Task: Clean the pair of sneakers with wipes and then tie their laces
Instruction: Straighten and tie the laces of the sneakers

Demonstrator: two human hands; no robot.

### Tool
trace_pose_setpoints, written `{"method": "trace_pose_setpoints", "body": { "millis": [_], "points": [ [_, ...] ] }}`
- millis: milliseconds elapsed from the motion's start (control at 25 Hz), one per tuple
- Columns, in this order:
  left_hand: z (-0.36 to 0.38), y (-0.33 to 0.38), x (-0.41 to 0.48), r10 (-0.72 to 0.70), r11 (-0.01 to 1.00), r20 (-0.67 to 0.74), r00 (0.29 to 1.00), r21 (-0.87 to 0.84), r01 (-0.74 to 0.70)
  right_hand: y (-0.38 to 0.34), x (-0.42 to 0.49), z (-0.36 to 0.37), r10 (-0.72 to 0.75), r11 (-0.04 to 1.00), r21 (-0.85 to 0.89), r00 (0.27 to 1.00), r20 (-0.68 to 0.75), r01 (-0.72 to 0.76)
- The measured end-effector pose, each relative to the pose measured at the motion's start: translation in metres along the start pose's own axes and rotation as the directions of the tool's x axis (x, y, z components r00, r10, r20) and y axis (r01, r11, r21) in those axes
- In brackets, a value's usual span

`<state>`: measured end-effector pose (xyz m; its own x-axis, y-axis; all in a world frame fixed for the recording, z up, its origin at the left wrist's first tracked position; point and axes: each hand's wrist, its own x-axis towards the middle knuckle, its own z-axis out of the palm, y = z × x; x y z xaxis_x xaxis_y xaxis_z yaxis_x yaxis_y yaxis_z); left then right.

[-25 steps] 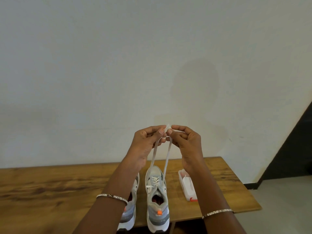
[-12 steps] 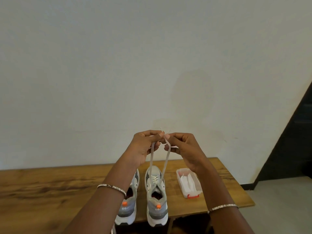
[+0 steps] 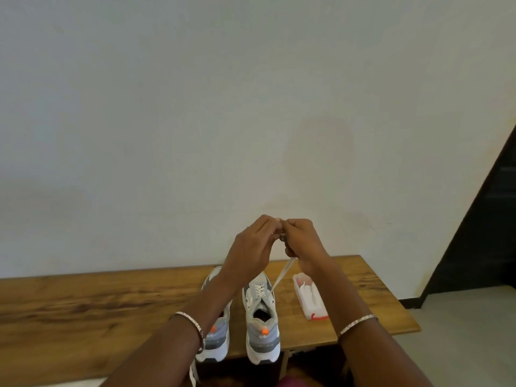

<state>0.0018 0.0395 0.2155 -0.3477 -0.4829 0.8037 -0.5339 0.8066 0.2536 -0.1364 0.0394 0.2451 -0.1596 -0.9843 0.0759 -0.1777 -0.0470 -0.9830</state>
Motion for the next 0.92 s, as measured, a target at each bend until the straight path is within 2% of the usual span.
{"method": "trace_pose_setpoints", "body": {
  "millis": [80,120,200,280,320,360,400,440,520,600,680,760,840,920],
  "points": [
    [-0.001,-0.011,-0.004,0.188,0.957,0.064,0.98,0.214,-0.197,-0.007,0.004,-0.005,0.234,0.97,0.045,0.968,0.09,-0.238],
    [-0.001,-0.017,-0.006,0.273,0.905,0.101,0.957,0.31,-0.291,-0.007,0.007,-0.007,0.305,0.95,0.027,0.944,0.124,-0.311],
    [-0.004,-0.023,-0.01,0.4,0.787,0.196,0.896,0.428,-0.445,-0.005,0.013,-0.008,0.365,0.931,-0.053,0.917,0.164,-0.361],
    [-0.005,-0.025,-0.012,0.414,0.732,0.284,0.865,0.46,-0.502,-0.002,0.016,-0.008,0.354,0.935,-0.101,0.916,0.187,-0.341],
    [-0.006,-0.023,-0.011,0.359,0.762,0.299,0.884,0.453,-0.462,-0.002,0.015,-0.01,0.326,0.945,-0.089,0.922,0.21,-0.313],
    [-0.008,-0.018,-0.007,0.255,0.824,0.281,0.925,0.438,-0.36,-0.002,0.014,-0.012,0.273,0.962,-0.063,0.931,0.244,-0.265],
    [-0.01,-0.013,-0.002,0.094,0.898,0.241,0.966,0.399,-0.187,-0.003,0.012,-0.017,0.2,0.98,-0.043,0.939,0.278,-0.196],
    [-0.012,-0.01,0.005,-0.087,0.94,0.215,0.973,0.341,0.009,-0.005,0.009,-0.022,0.128,0.992,-0.04,0.941,0.313,-0.122],
    [-0.017,-0.012,0.018,-0.403,0.915,0.266,0.876,0.112,0.387,-0.007,0.002,-0.031,0.019,0.995,-0.099,0.923,0.385,0.021],
    [-0.023,-0.014,0.029,-0.571,0.755,0.328,0.753,-0.152,0.638,-0.006,-0.002,-0.033,-0.096,0.949,-0.229,0.89,0.447,0.217],
    [-0.029,-0.011,0.037,-0.639,0.569,0.413,0.649,-0.315,0.76,-0.002,-0.002,-0.028,-0.198,0.895,-0.262,0.847,0.494,0.361],
    [-0.033,-0.006,0.042,-0.64,0.477,0.468,0.61,-0.381,0.792,-0.001,-0.001,-0.022,-0.257,0.894,-0.204,0.83,0.496,0.399],
    [-0.037,-0.007,0.047,-0.635,0.423,0.469,0.614,-0.454,0.784,-0.003,0.001,-0.02,-0.272,0.932,-0.102,0.856,0.44,0.348],
    [-0.037,-0.013,0.05,-0.631,0.291,0.494,0.598,-0.563,0.773,-0.003,0.006,-0.02,-0.259,0.963,0.026,0.897,0.359,0.268]
  ]
}}
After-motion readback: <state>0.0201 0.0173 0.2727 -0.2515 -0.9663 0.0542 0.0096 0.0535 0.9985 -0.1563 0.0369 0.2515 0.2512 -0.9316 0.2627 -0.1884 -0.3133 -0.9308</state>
